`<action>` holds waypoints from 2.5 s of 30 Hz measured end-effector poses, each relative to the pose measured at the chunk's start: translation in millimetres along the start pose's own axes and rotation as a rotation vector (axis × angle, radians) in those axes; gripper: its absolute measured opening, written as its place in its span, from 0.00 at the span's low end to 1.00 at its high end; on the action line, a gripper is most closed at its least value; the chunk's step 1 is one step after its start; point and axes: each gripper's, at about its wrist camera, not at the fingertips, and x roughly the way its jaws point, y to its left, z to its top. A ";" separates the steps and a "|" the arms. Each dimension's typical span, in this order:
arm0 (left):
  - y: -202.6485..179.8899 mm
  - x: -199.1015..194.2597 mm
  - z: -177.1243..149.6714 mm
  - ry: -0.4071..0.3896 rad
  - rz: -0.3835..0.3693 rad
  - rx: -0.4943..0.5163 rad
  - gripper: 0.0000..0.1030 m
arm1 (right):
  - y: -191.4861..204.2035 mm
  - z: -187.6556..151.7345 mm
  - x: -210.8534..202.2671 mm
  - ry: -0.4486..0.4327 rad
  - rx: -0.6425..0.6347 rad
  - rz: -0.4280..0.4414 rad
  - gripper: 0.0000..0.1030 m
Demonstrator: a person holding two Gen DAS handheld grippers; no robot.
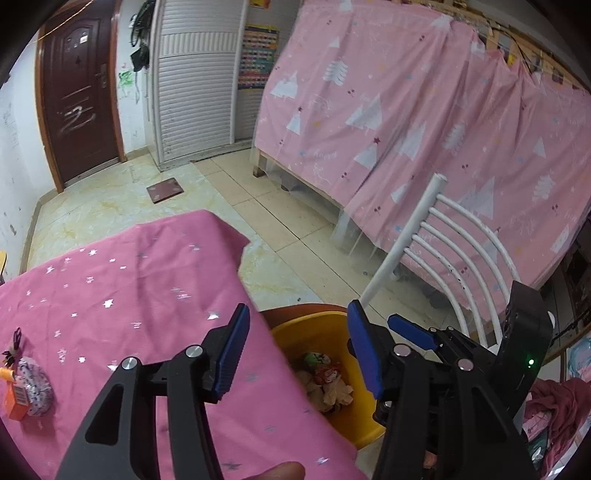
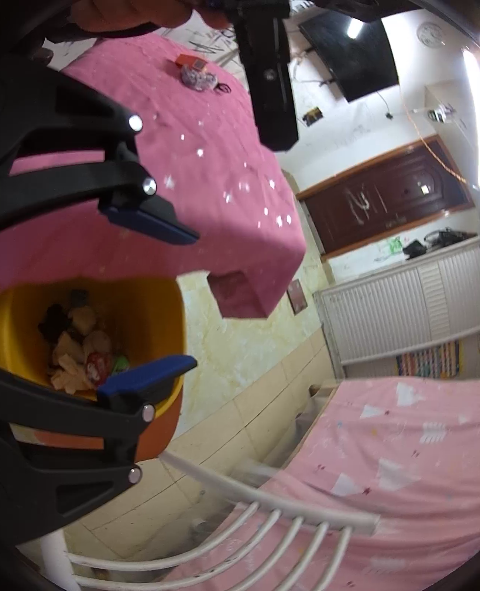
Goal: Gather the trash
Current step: 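Move both open tools back over the orange box and remaining items, then grasp the orange box with the left tool while the right tool grasps the clear wrapper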
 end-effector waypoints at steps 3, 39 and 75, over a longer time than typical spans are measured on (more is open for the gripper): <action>17.3 -10.9 -0.6 -0.018 0.013 -0.018 0.47 | 19.9 6.9 3.6 0.000 -0.030 0.018 0.63; 239.3 -103.0 -72.8 -0.081 0.308 -0.289 0.65 | 227.7 18.6 58.2 0.102 -0.365 0.184 0.65; 307.1 -64.1 -121.4 0.001 0.306 -0.504 0.91 | 270.7 5.9 90.9 0.179 -0.436 0.190 0.70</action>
